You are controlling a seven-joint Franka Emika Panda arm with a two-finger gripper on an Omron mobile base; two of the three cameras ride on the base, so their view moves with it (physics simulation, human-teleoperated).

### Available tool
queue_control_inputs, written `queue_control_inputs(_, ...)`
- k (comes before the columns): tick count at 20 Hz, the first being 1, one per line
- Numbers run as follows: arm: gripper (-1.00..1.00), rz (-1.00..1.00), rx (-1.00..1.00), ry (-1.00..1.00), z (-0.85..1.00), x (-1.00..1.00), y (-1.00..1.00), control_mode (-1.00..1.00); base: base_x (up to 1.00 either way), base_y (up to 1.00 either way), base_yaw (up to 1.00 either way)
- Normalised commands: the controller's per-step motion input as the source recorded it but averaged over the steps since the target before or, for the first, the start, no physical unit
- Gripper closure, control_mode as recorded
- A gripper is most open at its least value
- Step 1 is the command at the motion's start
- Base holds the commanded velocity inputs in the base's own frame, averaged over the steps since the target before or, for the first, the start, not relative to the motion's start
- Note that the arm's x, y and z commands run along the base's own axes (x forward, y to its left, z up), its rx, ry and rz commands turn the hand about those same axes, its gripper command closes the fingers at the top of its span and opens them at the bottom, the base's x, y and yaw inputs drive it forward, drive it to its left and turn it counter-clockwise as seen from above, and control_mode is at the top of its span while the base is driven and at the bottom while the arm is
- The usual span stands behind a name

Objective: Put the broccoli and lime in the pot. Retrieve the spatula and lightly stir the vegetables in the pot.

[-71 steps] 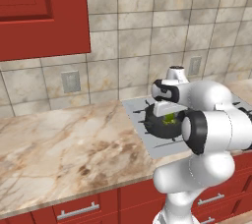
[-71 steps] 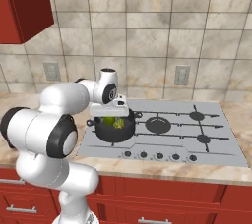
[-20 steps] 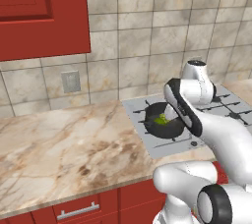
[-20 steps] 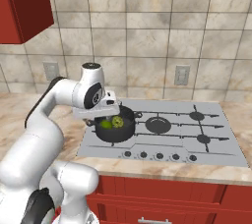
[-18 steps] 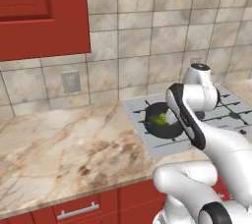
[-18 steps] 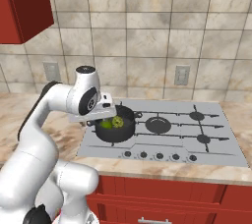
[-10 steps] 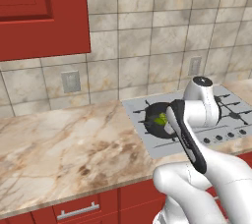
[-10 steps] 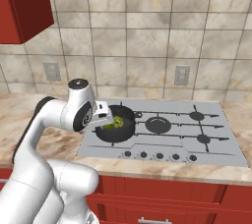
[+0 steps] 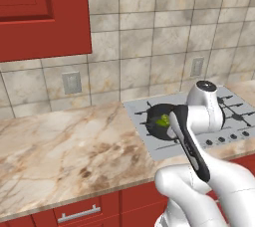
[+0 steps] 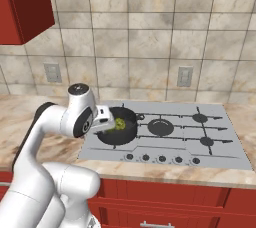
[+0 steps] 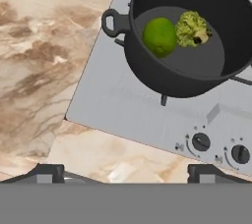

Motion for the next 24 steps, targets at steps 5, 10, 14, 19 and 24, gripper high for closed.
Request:
queue_control_inputs(5, -1.00, -0.17, 0.08, 0.00, 0.00, -0.50, -0.71, -1.00, 0.00, 0.00, 0.00)
queue_control_inputs(10, -1.00, -0.16, 0.03, 0.00, 0.00, -0.23, -0.55, -1.00, 0.00, 0.00, 0.00)
queue_control_inputs(14, -1.00, -0.29, 0.00, 0.01, 0.05, 0.01, 0.04, -1.00, 0.00, 0.00, 0.00)
queue_control_inputs(19, -1.00, -0.27, -0.01, 0.07, 0.02, 0.03, 0.02, -1.00, 0.00, 0.00, 0.00)
queue_control_inputs(24, -1.00, -0.01, 0.00, 0.00, 0.00, 0.00, -0.01, 1.00, -0.13, -0.32, -0.09)
